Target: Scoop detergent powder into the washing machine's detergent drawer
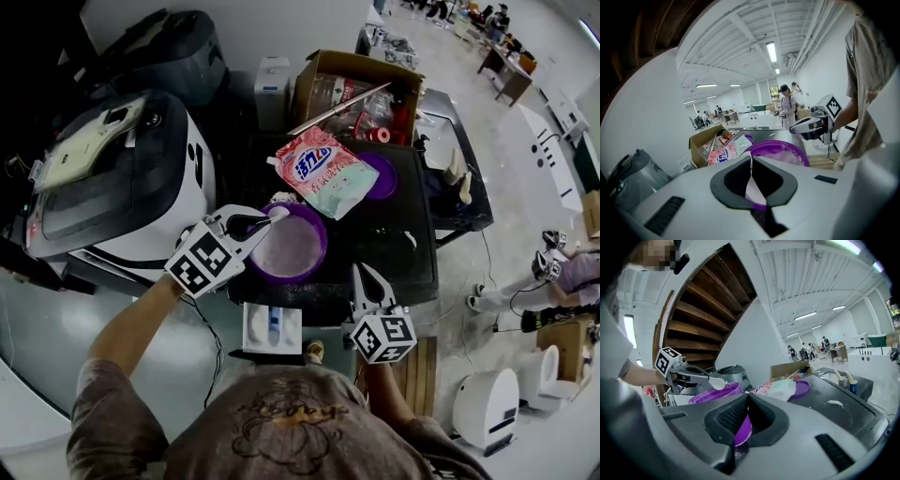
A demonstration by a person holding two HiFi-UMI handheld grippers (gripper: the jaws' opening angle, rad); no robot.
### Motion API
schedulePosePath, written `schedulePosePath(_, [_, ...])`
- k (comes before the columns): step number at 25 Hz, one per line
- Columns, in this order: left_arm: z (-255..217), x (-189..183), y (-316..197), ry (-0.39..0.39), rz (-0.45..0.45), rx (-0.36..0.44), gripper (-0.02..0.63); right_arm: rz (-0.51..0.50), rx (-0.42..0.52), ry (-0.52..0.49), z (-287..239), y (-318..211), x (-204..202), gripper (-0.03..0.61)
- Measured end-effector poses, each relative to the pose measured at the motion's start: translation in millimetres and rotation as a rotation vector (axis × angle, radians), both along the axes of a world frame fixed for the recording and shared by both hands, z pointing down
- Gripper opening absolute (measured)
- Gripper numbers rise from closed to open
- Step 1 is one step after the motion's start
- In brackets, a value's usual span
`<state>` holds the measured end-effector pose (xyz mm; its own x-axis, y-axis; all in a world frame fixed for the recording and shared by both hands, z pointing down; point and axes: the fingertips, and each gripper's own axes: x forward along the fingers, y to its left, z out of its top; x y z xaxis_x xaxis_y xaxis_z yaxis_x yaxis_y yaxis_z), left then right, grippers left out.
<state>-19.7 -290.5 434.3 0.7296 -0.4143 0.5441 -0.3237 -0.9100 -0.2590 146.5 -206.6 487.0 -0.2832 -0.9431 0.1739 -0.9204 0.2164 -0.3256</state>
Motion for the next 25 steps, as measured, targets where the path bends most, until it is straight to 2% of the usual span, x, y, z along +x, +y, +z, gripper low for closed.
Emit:
schedulePosePath(6, [15,10,2,-0.134,0.101,-0.003,0.026,-0.001,-0.008,-0.004,3,2,5,0.002])
schedulePosePath(14, [30,25,4,-0.252,0.192,0.013,0.026,0.0,-0.022,-0.012,10,3,8,0.002])
schedulePosePath(21, [43,27,-2,-0.347,0.239,0.028,0.026,0.003,-0.018,-0.022,14,2,9,0.002])
schedulePosePath(25, [45,27,-6,-0.368,0.241,0.021,0.026,0.009,-0.022,-0.029,16,4,10,0.002])
